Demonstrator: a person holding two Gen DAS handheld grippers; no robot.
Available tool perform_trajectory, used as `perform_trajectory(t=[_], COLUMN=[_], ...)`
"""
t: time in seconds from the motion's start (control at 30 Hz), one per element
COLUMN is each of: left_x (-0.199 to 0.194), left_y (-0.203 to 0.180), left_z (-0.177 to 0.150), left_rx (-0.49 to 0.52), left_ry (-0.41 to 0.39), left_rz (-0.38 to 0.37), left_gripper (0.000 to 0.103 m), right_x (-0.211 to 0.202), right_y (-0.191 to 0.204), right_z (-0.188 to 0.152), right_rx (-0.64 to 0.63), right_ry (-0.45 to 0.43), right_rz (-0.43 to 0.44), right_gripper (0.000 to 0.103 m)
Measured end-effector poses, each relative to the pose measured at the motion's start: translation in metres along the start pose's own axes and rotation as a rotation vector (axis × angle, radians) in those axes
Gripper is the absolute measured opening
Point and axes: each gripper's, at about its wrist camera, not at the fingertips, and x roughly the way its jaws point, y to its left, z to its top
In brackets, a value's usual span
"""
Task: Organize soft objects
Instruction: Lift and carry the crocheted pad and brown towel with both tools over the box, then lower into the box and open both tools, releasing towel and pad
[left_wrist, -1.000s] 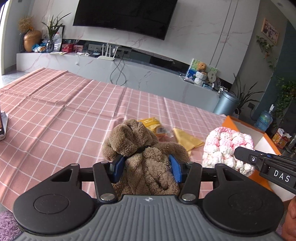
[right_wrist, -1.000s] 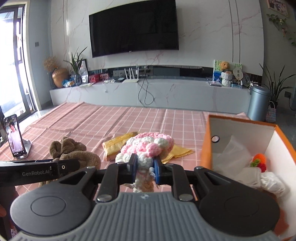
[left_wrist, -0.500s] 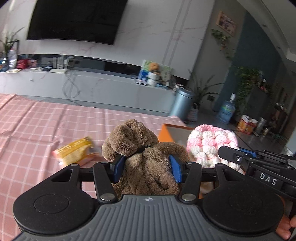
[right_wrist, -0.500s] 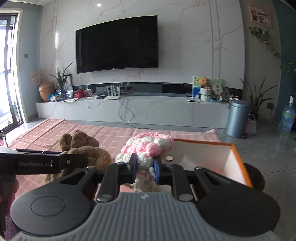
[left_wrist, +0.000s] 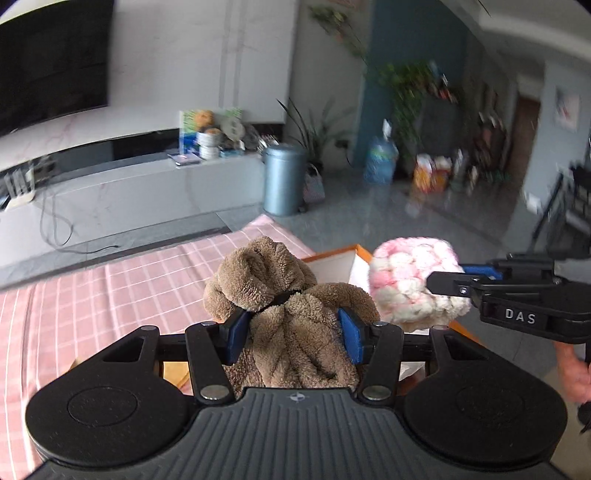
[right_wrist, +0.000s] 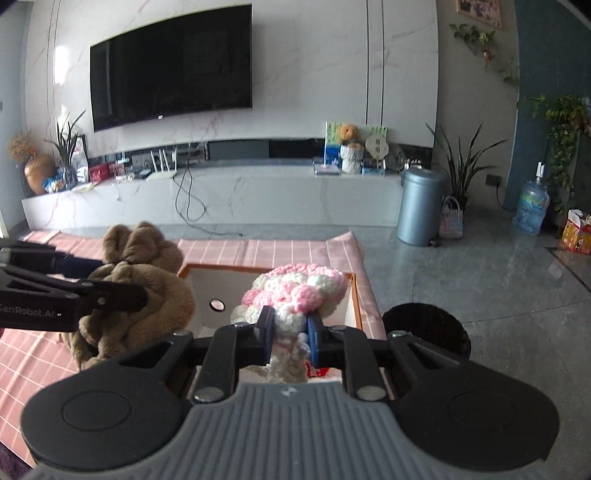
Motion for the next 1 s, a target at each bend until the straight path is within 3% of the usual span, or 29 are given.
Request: perform_trajectory(t=[0.13,0.3,0.53,0.67,0.8,1.0], left_x=[0.034,0.066,0.1,0.108,0.117,0.12], left_y=[-0.009,-0.02,-0.024,-0.03,-0.03,-0.036], left_z=[0.007,0.0,-0.007,-0.013,-0.02,-0.026], left_rx=[0.065,0.193,0.259,0.332,0.339,0.395], left_ry=[0.068,0.136,0.241,0.252,0.268,0.268], left_rz=[-0.012,0.025,0.026,0.054,0.062,0.092], left_gripper=[0.06,0.06,0.059,0.059,0.06,0.072], right_x=[0.032,0.067,0.101,0.111,0.119,0.126], right_y=[0.0,0.002,0.005,0.007,0.009,0.01], right_z=[0.003,0.0,-0.001,-0.005,-0.009,-0.011], right_rx=[-0.034,-0.119,-0.176,-0.183,-0.188,-0.198], right_ry=[0.058,0.129,0.224,0.255,0.29,0.309], right_rz=[0.034,0.024,0.012,0.008,-0.001,-0.019], right_gripper=[0.016,0.016,0.017,0.018,0.021,0.03])
